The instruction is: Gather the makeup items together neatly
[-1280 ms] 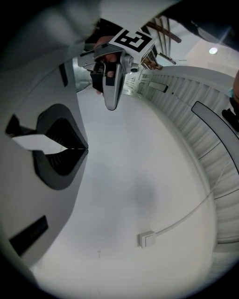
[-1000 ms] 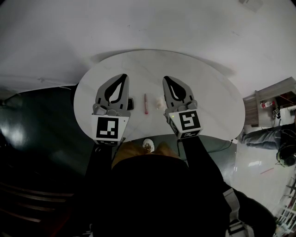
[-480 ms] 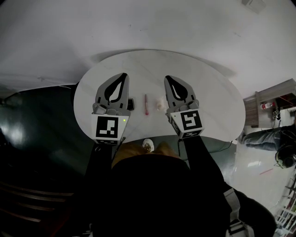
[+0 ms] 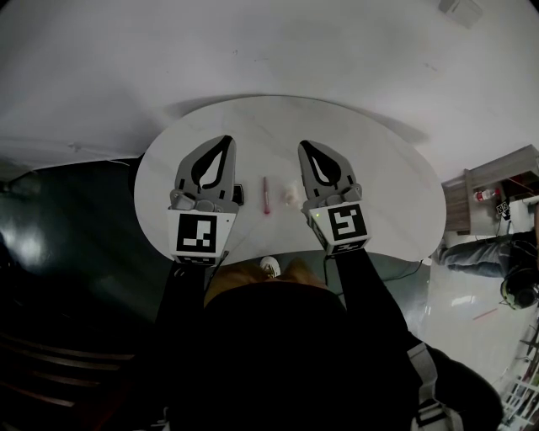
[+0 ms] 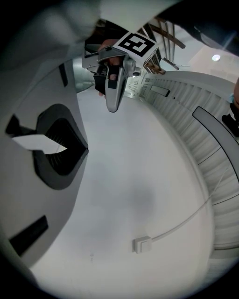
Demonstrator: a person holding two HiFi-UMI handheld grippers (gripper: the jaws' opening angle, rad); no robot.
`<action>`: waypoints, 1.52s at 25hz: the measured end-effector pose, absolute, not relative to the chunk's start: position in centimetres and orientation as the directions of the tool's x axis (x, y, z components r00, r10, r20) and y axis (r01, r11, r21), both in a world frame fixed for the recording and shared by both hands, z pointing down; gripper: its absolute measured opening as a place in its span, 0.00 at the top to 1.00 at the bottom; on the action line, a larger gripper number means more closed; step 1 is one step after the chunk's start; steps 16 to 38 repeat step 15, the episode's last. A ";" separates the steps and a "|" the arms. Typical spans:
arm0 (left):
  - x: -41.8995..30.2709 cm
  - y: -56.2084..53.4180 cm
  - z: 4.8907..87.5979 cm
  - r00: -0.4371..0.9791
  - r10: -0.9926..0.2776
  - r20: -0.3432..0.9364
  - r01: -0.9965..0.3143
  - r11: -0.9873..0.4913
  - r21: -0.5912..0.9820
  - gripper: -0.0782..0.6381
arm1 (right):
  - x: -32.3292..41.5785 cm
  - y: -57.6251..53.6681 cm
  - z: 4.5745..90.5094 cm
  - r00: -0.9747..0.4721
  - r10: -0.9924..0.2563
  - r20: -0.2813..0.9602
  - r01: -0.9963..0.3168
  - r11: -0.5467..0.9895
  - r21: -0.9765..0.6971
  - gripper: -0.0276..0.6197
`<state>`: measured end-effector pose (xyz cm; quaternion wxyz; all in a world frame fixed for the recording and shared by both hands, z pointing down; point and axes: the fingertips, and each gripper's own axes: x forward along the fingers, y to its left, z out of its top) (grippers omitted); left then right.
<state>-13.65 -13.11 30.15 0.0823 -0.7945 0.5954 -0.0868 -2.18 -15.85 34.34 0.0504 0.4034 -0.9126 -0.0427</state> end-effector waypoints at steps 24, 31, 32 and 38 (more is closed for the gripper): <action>-13.2 -13.6 30.4 0.280 -0.959 0.052 -0.928 -0.284 -0.242 0.87 | -2.9 -15.7 33.6 -0.688 -0.724 0.046 -0.717 0.688 0.112 0.91; -13.2 -13.6 30.4 0.280 -0.959 0.052 -0.928 -0.284 -0.242 0.87 | -2.9 -15.7 33.6 -0.688 -0.724 0.046 -0.717 0.688 0.112 0.91; -13.2 -13.6 30.4 0.280 -0.959 0.052 -0.928 -0.284 -0.242 0.87 | -2.9 -15.7 33.6 -0.688 -0.724 0.046 -0.717 0.688 0.112 0.91; -13.2 -13.6 30.4 0.280 -0.959 0.052 -0.928 -0.284 -0.242 0.87 | -2.9 -15.7 33.6 -0.688 -0.724 0.046 -0.717 0.688 0.112 0.91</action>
